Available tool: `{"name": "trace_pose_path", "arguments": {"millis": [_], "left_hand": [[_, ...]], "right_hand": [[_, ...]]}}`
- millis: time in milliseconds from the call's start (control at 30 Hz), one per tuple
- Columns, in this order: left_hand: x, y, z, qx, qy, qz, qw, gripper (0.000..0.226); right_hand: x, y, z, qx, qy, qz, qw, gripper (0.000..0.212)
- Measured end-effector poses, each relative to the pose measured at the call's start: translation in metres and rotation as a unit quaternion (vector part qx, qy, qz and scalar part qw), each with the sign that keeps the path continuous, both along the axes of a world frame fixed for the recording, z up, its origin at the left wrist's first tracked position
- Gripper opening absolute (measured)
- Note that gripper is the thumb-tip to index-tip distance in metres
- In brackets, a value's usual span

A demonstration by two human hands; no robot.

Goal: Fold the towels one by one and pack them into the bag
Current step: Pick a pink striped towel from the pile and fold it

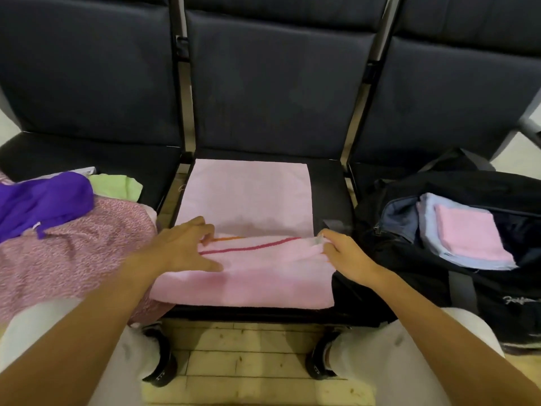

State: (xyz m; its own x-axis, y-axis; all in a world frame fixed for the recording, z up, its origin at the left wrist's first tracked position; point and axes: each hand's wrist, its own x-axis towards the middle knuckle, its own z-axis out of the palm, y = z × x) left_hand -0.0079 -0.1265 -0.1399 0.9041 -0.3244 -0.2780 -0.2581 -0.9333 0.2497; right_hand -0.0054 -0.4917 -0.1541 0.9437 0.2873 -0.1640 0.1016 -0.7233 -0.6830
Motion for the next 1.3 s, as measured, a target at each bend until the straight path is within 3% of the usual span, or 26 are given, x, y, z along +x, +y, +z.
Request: {"name": "trace_pose_path", "arguments": {"millis": [100,267,400,533,633,767,867,1033,1300], "left_hand": [[0.008,-0.013,-0.004,0.071,-0.008,-0.032,0.997,0.057],[0.017,-0.015,-0.014,0.074,-0.007,-0.024,0.997,0.055],[0.018,-0.01,-0.023,0.102,0.012,-0.017,0.995,0.054],[0.022,0.0,-0.035,0.056,0.072,-0.016,0.996,0.04],[0.024,0.002,-0.042,0.072,0.071,-0.038,0.994,0.045],[0.025,0.002,-0.045,0.091,0.067,-0.034,0.993,0.054],[0.024,0.002,-0.044,0.087,0.06,-0.031,0.994,0.05],[0.024,-0.001,-0.043,0.076,0.02,-0.047,0.996,0.03],[0.018,-0.006,-0.05,0.021,0.081,-0.066,0.994,0.03]], "right_hand": [[0.0,-0.008,-0.016,-0.04,-0.015,0.012,0.999,0.021],[0.021,0.007,-0.014,0.065,-0.035,-0.085,0.994,0.032],[0.033,0.014,-0.021,0.064,-0.032,-0.129,0.989,0.033],[0.032,0.016,-0.034,0.035,-0.028,-0.128,0.991,0.022],[0.029,0.012,-0.037,0.037,-0.006,-0.104,0.994,0.011],[0.031,0.004,-0.031,0.065,-0.035,-0.056,0.996,0.032],[0.031,0.003,-0.031,-0.02,-0.014,-0.005,1.0,0.036],[0.03,0.003,-0.037,-0.106,-0.004,0.024,0.994,0.022],[0.028,0.018,-0.031,-0.257,-0.036,0.045,0.965,0.022]]}}
